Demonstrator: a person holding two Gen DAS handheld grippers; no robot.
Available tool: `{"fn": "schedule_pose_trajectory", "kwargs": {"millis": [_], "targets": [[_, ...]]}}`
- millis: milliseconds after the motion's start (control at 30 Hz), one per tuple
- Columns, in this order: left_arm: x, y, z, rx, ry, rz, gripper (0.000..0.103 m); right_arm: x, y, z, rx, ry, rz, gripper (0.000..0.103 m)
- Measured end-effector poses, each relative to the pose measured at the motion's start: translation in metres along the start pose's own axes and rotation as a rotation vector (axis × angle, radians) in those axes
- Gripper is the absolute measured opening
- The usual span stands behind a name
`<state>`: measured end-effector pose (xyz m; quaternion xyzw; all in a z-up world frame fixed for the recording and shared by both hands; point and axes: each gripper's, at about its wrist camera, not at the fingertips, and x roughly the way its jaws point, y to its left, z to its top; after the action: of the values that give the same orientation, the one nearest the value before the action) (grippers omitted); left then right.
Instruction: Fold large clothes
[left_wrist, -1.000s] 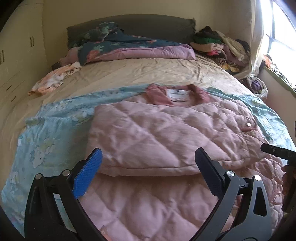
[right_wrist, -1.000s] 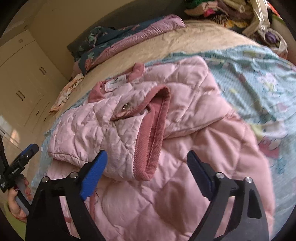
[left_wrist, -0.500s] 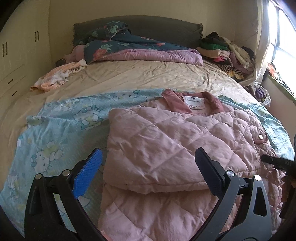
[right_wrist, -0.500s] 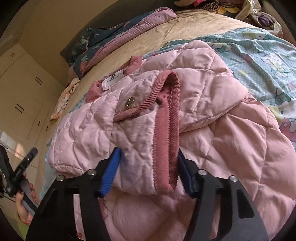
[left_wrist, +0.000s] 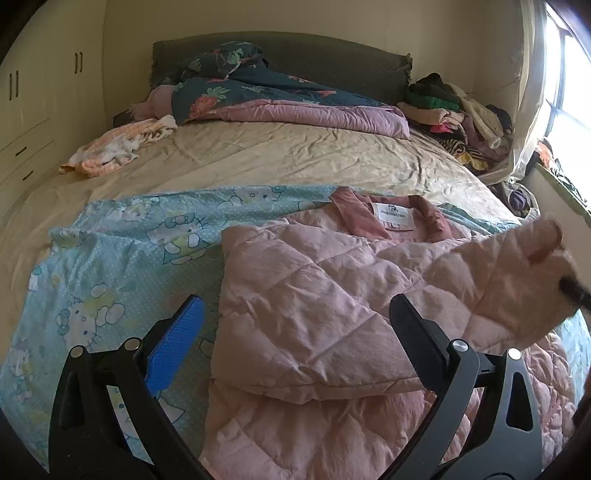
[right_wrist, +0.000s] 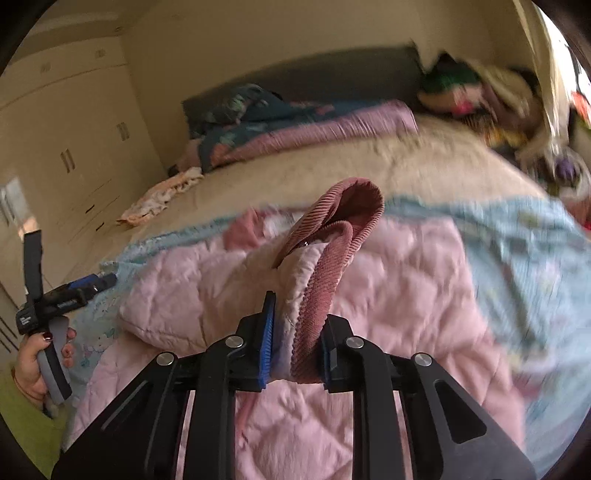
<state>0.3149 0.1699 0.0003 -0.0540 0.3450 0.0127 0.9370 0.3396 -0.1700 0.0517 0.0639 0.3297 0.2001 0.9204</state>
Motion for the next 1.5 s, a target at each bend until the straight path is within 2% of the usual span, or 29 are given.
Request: {"fn": "schedule_pose_trajectory", "kwargs": {"millis": [133,300,767,1067,1200,1333,1433,1500], "targets": [[0.001,0.003,-0.001,-0.010,0.002,-0.009,0.093,-0.007,0.005,0.025,-0.071,-0.049,-0.021,0.017],[0.007,0.005,-0.002,-0.019,0.010,-0.013,0.094,0.001,-0.006,0.038,-0.079,-0.061,-0.048,0.017],[0.024,0.001,-0.010,-0.016,0.042,-0.046,0.093,0.042,-0.035,0.005,-0.008,0.028,-0.110,0.017],[0.031,-0.025,-0.020,0.056,0.064,-0.100,0.093,0.054,-0.043,-0.006,0.014,0.070,-0.124,0.019],[0.029,-0.032,-0.021,0.089,0.050,-0.111,0.093,0.055,-0.046,-0.009,0.016,0.084,-0.133,0.026],[0.038,-0.033,-0.026,0.090,0.086,-0.129,0.082,0.057,-0.047,-0.010,0.018,0.105,-0.149,0.034],[0.042,-0.031,-0.028,0.089,0.096,-0.130,0.079,0.056,-0.046,-0.012,0.006,0.119,-0.172,0.047],[0.043,-0.032,-0.029,0.104,0.097,-0.119,0.078,0.056,-0.045,-0.011,-0.005,0.133,-0.181,0.049]]}}
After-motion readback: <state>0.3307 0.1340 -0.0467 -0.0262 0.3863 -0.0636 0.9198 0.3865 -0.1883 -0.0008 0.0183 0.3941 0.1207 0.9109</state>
